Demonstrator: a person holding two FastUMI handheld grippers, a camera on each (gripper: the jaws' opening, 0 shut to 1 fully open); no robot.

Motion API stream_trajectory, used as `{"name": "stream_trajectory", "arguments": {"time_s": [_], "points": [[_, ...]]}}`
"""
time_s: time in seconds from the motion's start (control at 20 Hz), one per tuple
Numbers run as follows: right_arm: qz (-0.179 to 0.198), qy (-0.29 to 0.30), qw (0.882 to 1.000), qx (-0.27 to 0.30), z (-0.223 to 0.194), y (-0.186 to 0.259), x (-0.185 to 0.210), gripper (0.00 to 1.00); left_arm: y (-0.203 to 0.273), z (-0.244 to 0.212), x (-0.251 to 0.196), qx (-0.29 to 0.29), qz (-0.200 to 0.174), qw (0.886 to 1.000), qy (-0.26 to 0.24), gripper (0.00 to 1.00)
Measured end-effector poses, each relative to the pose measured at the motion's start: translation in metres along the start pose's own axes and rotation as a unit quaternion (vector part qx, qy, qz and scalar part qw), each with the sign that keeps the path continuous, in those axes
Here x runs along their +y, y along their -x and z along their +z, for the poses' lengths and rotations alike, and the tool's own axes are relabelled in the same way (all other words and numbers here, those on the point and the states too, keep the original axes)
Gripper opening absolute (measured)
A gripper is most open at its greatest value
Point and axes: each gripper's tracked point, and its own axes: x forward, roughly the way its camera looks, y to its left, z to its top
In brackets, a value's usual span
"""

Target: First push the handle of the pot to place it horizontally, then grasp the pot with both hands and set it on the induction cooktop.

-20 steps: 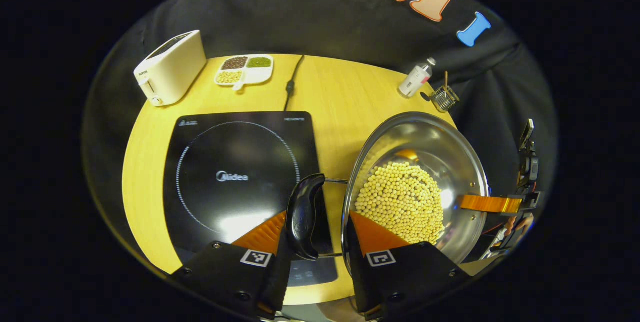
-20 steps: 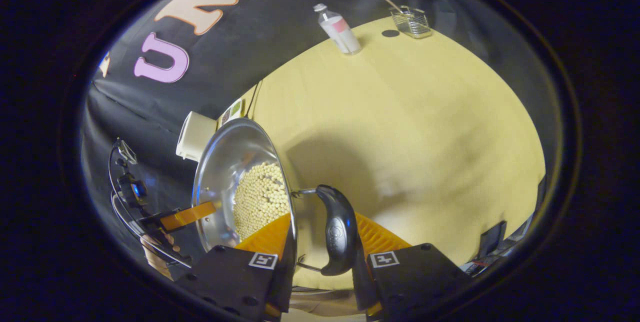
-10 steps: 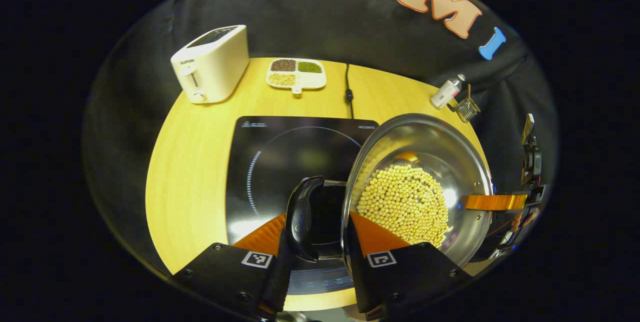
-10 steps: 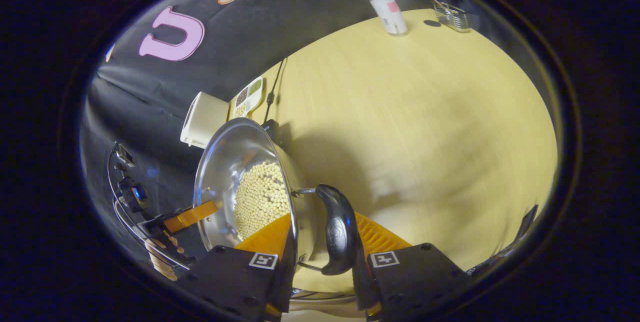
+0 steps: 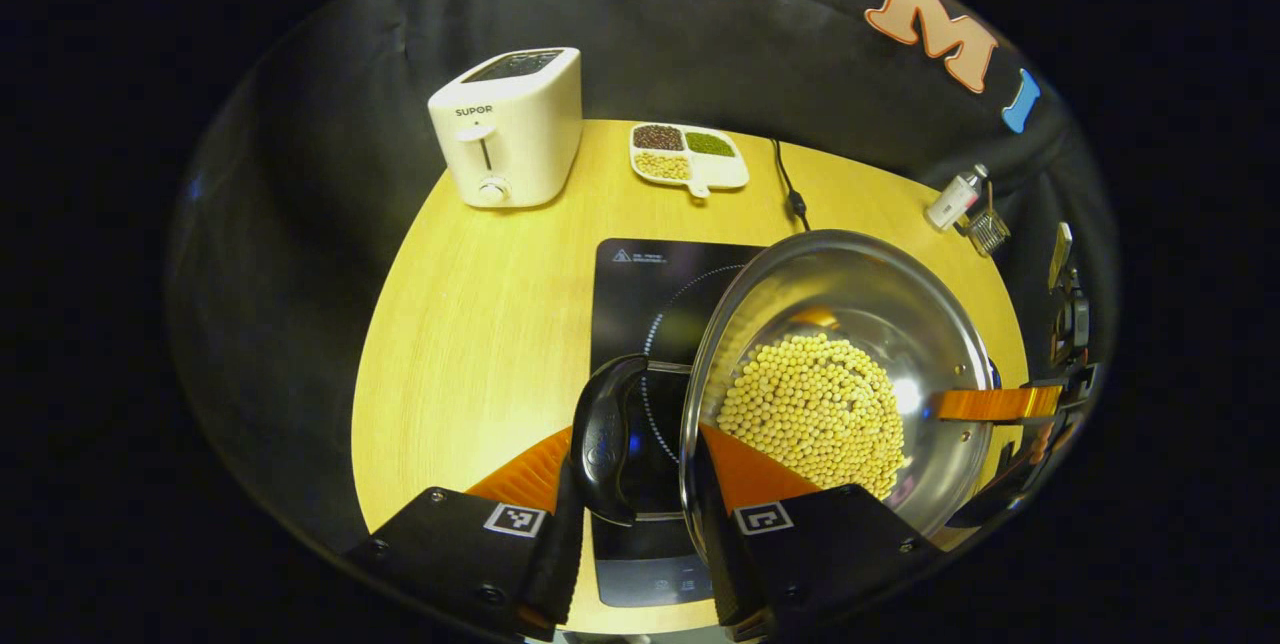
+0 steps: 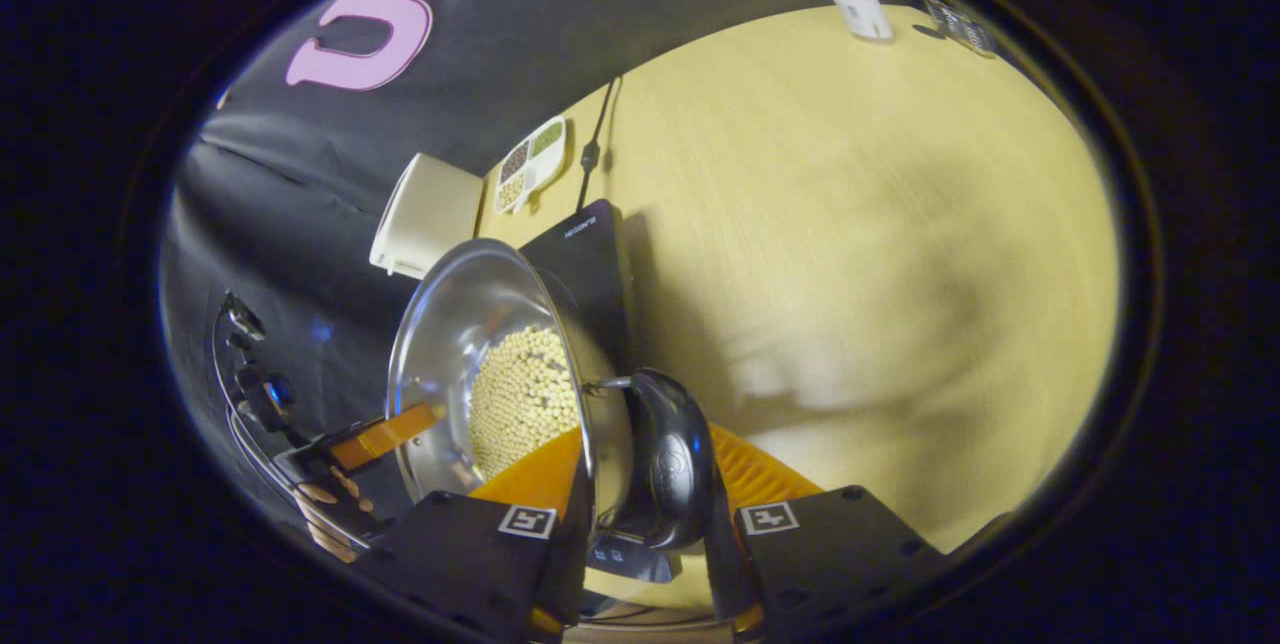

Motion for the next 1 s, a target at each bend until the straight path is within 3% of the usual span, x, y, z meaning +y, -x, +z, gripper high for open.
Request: {"name": "stream_trajectory", "arguments": {"time_s": [0.05, 0.1, 0.25, 0.3, 0.8, 0.85, 1.0], "points": [[0.001, 0.002, 1.0, -0.005, 0.001, -0.002, 0.002, 0.52, -0.001, 0.005, 0.003, -0.006, 0.002, 1.0, -0.002, 0.55], [0.001, 0.002, 1.0, -0.006, 0.003, -0.004, 0.005, 0.46, -0.001, 0.006, 0.007, -0.009, 0.003, 1.0, -0.007, 0.54], [-0.001, 0.003, 1.0, -0.015, 0.009, -0.013, 0.013, 0.46, -0.003, 0.013, 0.014, -0.021, 0.005, 1.0, -0.015, 0.54], [-0.001, 0.003, 1.0, -0.018, 0.011, -0.013, 0.014, 0.52, -0.005, 0.013, 0.015, -0.021, 0.005, 1.0, -0.016, 0.54], [0.005, 0.008, 0.999, -0.035, 0.018, -0.016, 0.02, 0.52, -0.006, 0.008, 0.019, -0.021, 0.0, 1.0, 0.01, 0.57], [0.01, 0.008, 0.999, -0.032, 0.017, -0.016, 0.022, 0.46, -0.005, 0.007, 0.019, -0.021, 0.002, 1.0, 0.013, 0.59], [0.015, 0.012, 0.999, -0.027, 0.015, -0.022, 0.021, 0.48, -0.006, 0.01, 0.023, -0.036, 0.023, 0.999, 0.008, 0.63]]}}
